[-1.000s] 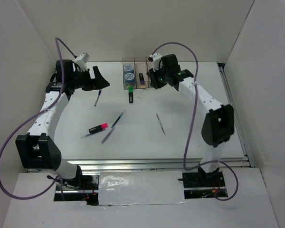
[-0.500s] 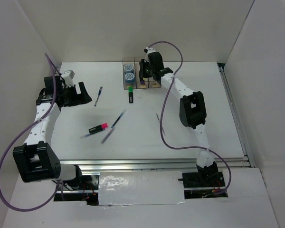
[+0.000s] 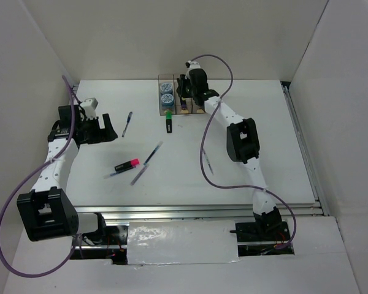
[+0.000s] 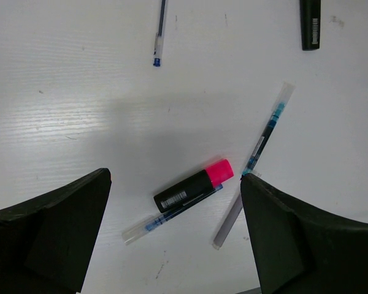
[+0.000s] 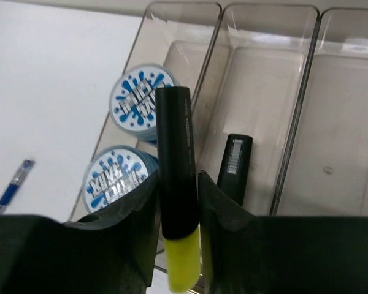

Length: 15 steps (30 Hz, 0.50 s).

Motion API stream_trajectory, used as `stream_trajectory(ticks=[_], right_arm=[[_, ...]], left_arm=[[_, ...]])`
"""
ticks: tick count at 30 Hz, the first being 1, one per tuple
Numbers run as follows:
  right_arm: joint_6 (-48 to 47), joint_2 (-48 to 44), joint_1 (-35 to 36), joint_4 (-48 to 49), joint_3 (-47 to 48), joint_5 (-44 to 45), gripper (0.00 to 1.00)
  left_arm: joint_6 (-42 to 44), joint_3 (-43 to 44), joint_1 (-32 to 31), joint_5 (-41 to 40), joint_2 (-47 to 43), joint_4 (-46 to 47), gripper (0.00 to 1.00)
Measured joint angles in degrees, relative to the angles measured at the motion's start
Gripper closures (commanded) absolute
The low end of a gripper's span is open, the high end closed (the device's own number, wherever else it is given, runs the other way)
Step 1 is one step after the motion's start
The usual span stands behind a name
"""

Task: Sort the stationery into containers
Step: Place the stationery into the container

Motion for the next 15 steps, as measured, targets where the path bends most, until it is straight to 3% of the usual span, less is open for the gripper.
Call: stream_trajectory(ticks=[5, 7, 12, 15], right_arm=[[1.8, 0.4, -0.4, 1.0, 1.8, 0.2, 0.39], [2.2, 0.4, -0.6, 0.9, 1.8, 0.2, 0.34], [2.4, 0.4, -0.9, 1.0, 1.4, 0.0, 0.33], [2.8, -1.4, -1.2, 0.9, -2.2, -1.0, 0.34]], left_arm=[[1.2, -0.1, -0.2, -1.6, 0.0, -0.2, 0.01], [1.4, -0.1, -0.2, -1.7, 0.0, -0.4, 0.01], [1.2, -0.2, -1.6, -1.6, -0.2, 0.2, 0.01], [0.7, -1.0, -4.8, -1.7, -1.1, 2.3, 0.12]])
